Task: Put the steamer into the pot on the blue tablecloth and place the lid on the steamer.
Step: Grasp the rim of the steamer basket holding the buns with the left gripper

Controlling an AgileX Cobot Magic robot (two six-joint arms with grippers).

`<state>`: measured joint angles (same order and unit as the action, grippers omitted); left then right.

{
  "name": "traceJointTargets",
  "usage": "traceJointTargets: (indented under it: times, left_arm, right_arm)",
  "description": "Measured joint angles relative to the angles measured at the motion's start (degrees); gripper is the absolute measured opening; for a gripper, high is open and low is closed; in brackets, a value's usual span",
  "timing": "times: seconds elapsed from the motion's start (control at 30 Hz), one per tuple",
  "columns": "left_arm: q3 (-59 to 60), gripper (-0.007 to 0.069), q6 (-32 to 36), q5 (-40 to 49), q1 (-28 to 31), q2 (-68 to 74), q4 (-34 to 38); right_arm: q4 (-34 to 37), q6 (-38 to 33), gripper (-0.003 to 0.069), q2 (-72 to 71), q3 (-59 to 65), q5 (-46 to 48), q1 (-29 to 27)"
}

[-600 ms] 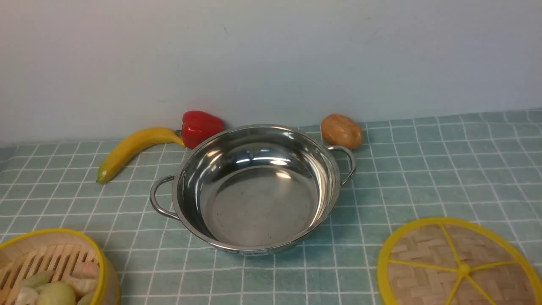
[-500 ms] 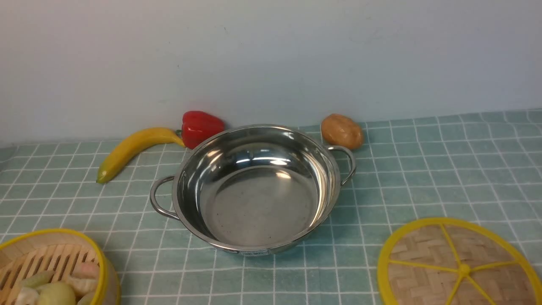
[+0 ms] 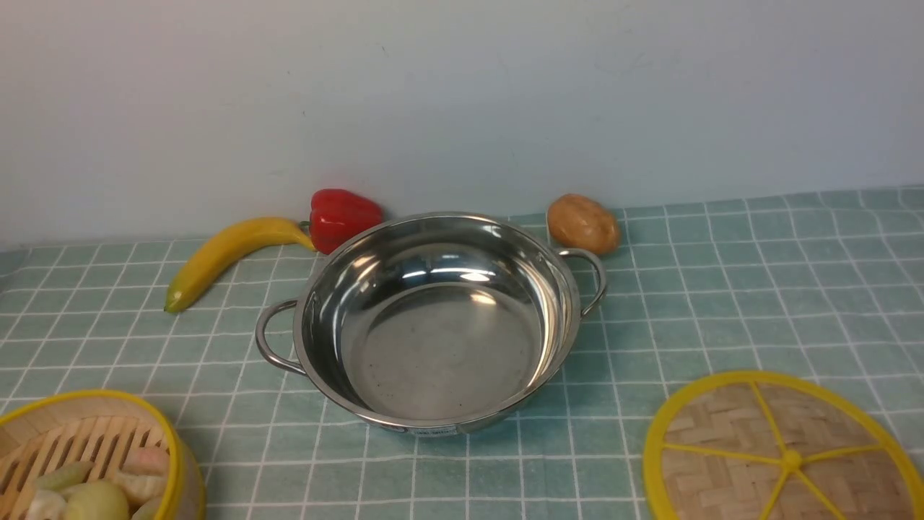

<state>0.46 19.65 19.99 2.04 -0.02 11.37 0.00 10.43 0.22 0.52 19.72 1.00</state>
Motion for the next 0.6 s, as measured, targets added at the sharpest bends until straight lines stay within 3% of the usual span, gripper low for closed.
traceJointTargets:
  times: [0.5,0.6]
  left_arm:
    - [0.00,0.0243,0.00,-0.31,0.00,0.00,0.00]
    - [0.00,0.0243,-2.37,-3.32,0.00,0.00,6.36]
  right_arm:
    - [0.00,0.00,0.0240,0.00,0.00,0.00,0.00]
    - [0.00,0.00,0.0240,0.00,0.00,0.00,0.00]
